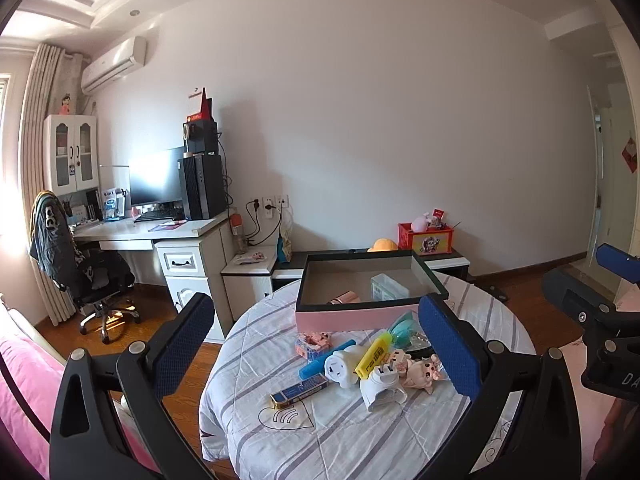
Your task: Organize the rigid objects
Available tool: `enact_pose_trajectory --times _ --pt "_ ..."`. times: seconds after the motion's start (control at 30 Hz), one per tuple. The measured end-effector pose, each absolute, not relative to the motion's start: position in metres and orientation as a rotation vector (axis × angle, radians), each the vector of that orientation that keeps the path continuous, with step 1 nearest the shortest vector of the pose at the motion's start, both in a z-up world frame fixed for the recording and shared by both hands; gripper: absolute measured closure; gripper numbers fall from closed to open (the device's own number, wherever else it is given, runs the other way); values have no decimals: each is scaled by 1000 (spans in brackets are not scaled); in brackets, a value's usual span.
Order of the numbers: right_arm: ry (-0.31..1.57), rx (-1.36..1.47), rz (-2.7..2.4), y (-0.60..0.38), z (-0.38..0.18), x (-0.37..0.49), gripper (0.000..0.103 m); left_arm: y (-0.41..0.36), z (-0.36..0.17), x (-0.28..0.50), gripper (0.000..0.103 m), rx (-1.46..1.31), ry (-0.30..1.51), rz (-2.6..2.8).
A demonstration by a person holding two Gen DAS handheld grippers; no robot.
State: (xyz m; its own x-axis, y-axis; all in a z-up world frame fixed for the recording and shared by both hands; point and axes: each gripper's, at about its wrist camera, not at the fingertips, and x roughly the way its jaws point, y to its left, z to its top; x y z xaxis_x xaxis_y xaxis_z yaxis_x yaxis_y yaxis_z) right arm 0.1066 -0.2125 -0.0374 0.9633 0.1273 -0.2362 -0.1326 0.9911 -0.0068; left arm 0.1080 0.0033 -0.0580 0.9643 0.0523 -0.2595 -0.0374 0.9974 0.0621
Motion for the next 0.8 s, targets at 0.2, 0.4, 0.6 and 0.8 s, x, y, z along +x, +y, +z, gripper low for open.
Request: enact_pose_trajectory --times 0.2,0.4,0.6,0.8 --pt "318 -23 116 -215 -62 132 0 13 -86 132 0 56 353 58" --pt "477 -17 113 -212 -113 177 0 21 -120 160 0 54 462 55" --pt "617 -30 114 -204 -163 223 0 25 -148 183 0 60 545 61" --pt "710 -18 139 -197 -194 261 0 24 -165 201 0 69 590 54"
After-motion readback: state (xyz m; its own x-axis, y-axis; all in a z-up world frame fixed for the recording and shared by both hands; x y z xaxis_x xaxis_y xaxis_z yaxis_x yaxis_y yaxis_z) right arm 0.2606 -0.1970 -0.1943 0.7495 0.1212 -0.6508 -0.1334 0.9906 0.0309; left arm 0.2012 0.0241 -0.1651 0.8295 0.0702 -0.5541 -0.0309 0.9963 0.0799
